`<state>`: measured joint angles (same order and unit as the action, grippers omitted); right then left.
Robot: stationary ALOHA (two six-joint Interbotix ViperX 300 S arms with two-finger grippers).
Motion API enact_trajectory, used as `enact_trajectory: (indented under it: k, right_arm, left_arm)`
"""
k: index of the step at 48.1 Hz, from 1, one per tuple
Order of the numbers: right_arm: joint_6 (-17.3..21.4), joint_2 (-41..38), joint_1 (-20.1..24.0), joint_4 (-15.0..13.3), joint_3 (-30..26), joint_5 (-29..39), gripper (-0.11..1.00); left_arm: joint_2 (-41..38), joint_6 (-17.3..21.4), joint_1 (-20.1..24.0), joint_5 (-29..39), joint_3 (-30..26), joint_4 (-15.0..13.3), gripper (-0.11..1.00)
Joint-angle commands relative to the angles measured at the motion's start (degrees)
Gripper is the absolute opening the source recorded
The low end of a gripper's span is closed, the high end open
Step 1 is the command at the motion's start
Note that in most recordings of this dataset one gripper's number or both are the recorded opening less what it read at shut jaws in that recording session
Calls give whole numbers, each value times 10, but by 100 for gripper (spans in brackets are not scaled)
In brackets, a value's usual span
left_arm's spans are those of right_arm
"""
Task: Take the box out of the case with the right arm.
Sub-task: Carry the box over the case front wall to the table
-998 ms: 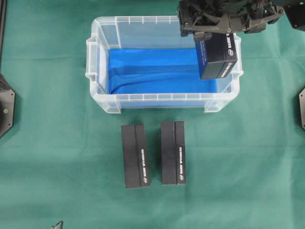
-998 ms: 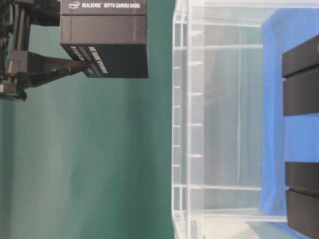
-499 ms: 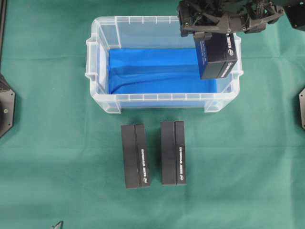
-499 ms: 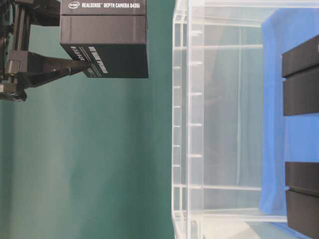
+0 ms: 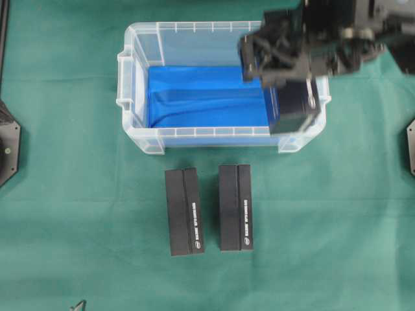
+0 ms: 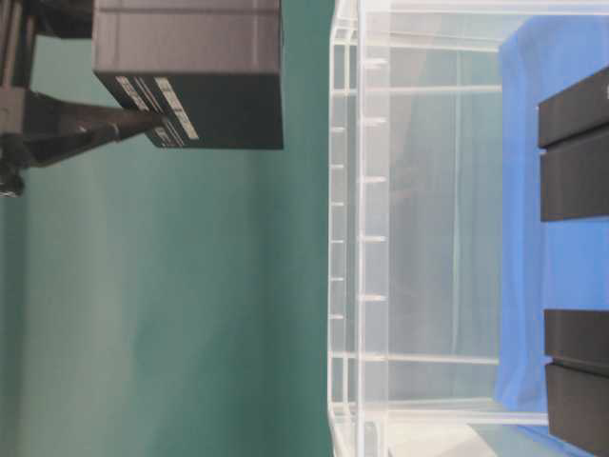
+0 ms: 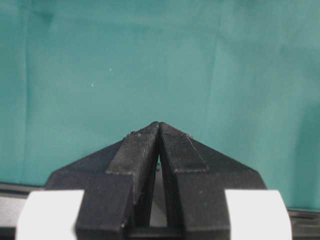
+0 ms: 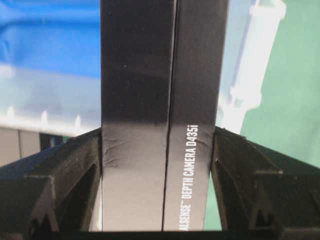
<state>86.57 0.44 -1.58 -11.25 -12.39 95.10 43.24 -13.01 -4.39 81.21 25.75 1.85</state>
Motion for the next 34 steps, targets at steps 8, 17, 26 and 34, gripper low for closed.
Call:
enact_trajectory:
  k: [8,17,26,34]
  right_arm:
    - [75,20,81,-4,-16,25,64]
    - [152,18,153,-4,-16,25,64]
    - [226,16,217,-4,-17,31,64]
    - [265,12,245,-4,-18,33,64]
  left_arm:
    - [-2,1,2,-3,-13,2,0]
    - [-2,1,2,-4,-14,2,0]
    - [-2,1,2,-3,-14,2,0]
    - [-2,1,2,-3,-14,2,0]
